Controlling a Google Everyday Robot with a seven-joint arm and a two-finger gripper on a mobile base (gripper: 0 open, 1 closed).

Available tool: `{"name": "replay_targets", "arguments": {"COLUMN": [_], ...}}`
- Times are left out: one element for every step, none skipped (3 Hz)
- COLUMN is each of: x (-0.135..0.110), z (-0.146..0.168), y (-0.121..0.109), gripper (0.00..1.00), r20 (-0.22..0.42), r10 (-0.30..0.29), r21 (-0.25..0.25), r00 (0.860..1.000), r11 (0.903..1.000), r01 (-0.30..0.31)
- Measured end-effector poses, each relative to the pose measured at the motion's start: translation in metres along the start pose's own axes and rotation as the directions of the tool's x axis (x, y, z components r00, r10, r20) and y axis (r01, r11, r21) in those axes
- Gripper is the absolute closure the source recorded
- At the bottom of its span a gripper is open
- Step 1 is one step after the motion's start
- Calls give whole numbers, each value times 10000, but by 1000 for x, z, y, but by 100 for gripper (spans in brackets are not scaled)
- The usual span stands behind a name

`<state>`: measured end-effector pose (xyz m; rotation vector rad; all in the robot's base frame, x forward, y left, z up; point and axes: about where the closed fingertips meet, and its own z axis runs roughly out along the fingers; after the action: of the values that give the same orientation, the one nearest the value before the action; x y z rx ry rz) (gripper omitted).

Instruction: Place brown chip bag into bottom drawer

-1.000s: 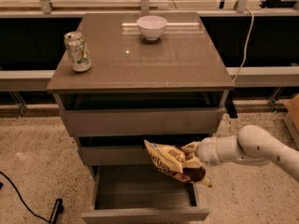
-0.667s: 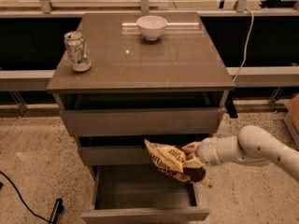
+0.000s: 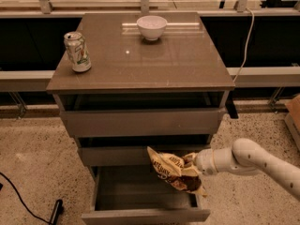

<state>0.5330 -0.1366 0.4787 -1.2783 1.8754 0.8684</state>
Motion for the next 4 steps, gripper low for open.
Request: {"name": "replay_targets", "arguments": {"x": [49,86,105,120], "z": [22,43,67,85], "y": [7,9,1,-12], "gripper": [100,100,100,100], "r20": [213,499,614,710], "r10": [734,948,867,626], "r21": [-234,-272,-116,66], "r00": [9971,9942,9943,9955], "r11": [9971,9952,9962,9980], "r01": [-729,-936,-862,-633]}}
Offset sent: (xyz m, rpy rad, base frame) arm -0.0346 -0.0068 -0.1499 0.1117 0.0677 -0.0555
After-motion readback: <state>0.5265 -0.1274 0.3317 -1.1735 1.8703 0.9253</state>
